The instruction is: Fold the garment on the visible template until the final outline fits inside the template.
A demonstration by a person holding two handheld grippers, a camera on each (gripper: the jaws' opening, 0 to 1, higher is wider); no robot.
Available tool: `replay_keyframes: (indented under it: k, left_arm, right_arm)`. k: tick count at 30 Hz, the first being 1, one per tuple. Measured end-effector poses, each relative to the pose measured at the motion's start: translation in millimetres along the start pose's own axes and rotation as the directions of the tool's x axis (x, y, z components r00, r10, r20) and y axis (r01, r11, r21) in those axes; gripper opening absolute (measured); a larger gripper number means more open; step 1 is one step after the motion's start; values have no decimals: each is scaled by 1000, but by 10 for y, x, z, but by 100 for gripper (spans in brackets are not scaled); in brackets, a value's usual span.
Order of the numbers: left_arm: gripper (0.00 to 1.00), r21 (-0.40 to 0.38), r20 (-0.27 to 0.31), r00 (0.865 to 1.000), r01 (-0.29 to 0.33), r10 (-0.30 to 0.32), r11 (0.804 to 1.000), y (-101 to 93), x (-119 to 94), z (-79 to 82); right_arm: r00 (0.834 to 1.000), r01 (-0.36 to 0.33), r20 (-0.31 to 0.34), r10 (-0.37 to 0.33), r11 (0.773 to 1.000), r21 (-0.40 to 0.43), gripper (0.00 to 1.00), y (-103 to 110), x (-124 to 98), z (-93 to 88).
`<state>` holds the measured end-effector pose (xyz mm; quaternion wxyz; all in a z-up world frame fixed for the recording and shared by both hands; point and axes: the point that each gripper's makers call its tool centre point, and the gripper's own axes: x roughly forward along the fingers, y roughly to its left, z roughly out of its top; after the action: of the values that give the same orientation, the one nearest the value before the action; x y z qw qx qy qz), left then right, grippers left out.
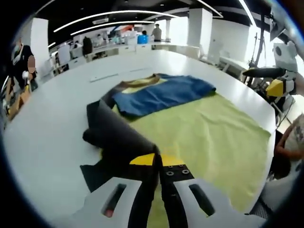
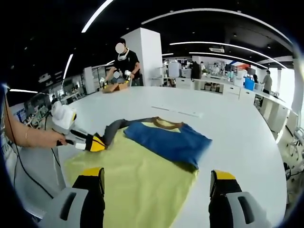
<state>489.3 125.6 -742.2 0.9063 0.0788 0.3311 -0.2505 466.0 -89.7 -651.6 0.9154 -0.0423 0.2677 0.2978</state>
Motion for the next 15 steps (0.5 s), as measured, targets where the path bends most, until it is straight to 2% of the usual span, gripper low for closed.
replay_keyframes:
  k: [9, 13, 15]
  left_arm:
    - [2, 51, -26, 1000, 7, -6, 999, -20, 49, -53]
    - [6, 72, -1, 1000, 0, 1, 997, -6, 18, -5]
    - [12, 94, 27, 1000, -13, 10, 996, 16, -25, 51]
  right_arm:
    - [1000, 1, 5, -1, 1000, 2, 91, -8, -17, 12]
    - [1000, -6, 5, 6, 1000, -1, 92, 12, -28, 12]
    - [1000, -8, 5, 8, 1000, -5, 93, 19, -32, 13]
